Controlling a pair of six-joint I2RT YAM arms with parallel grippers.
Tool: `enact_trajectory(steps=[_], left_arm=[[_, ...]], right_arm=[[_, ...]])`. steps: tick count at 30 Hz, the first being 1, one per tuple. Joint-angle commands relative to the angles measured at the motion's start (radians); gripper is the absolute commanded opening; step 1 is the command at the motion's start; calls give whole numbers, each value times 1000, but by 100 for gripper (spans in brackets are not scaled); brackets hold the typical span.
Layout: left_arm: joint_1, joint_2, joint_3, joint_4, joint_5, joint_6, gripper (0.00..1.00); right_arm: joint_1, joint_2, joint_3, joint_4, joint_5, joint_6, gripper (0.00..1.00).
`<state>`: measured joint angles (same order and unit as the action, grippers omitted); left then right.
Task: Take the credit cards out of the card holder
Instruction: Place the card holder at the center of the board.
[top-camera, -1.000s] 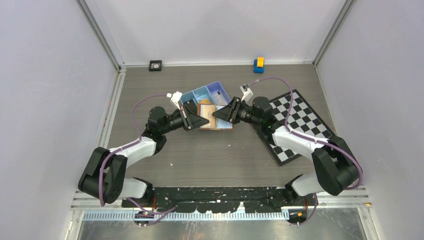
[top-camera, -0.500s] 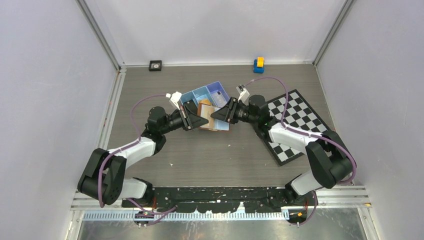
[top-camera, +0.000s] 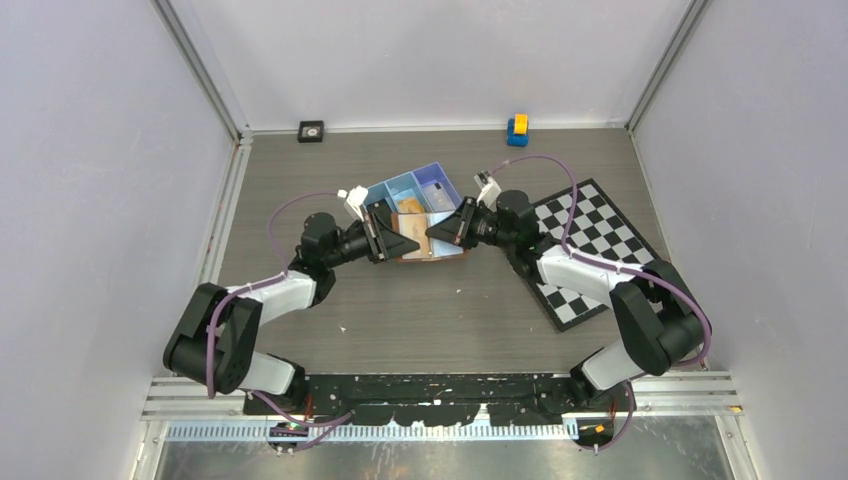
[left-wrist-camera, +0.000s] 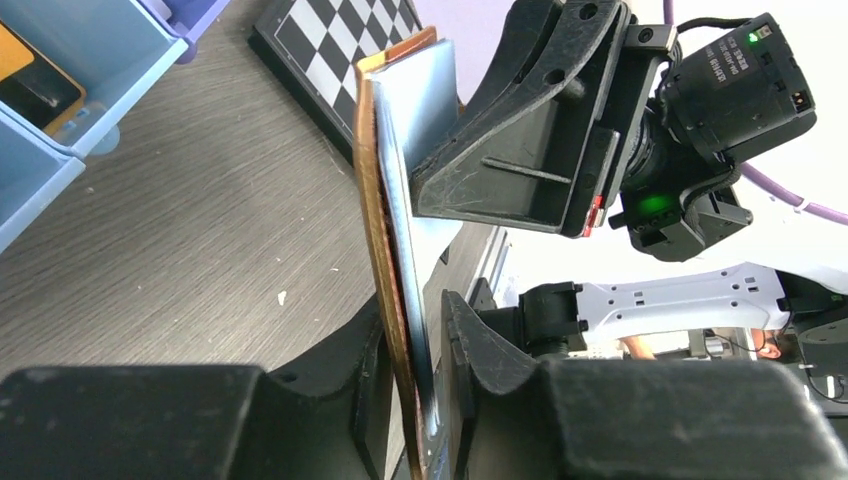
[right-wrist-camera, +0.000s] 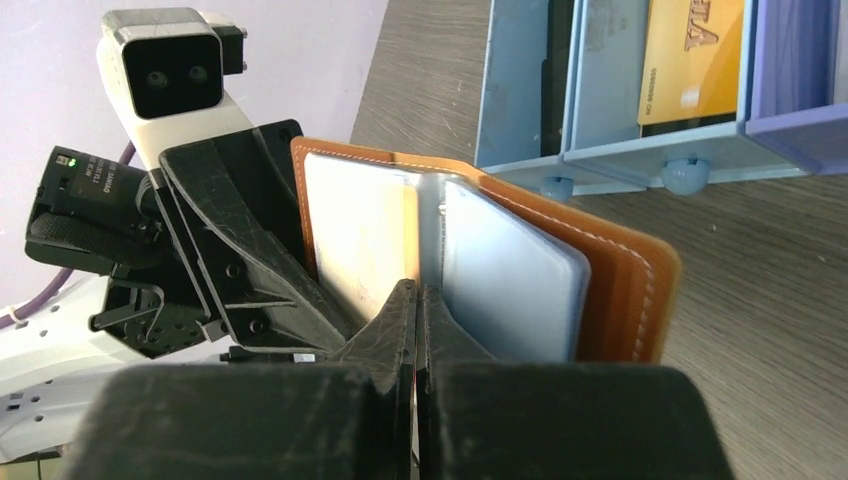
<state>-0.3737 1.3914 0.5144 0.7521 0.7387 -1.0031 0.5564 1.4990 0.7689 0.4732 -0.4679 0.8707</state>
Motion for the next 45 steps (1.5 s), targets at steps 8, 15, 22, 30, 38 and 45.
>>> enact_trajectory(steps=[8, 15, 22, 30, 38, 45], left_arm=[[-13, 66, 80, -168, -119, 157, 3], [-14, 154, 130, -302, -168, 208, 0], [-53, 207, 131, -343, -233, 251, 0], [-80, 251, 147, -379, -253, 268, 27], [-72, 203, 180, -467, -223, 309, 40], [-62, 190, 189, -505, -223, 313, 40]], right_arm=[[14, 109, 30, -11, 73, -43, 1], [14, 152, 49, -79, 114, -73, 2], [20, 246, 89, -158, 145, -77, 1], [69, 314, 136, -242, 197, -127, 1], [79, 346, 162, -282, 217, -142, 0], [80, 343, 165, -294, 228, -145, 0]])
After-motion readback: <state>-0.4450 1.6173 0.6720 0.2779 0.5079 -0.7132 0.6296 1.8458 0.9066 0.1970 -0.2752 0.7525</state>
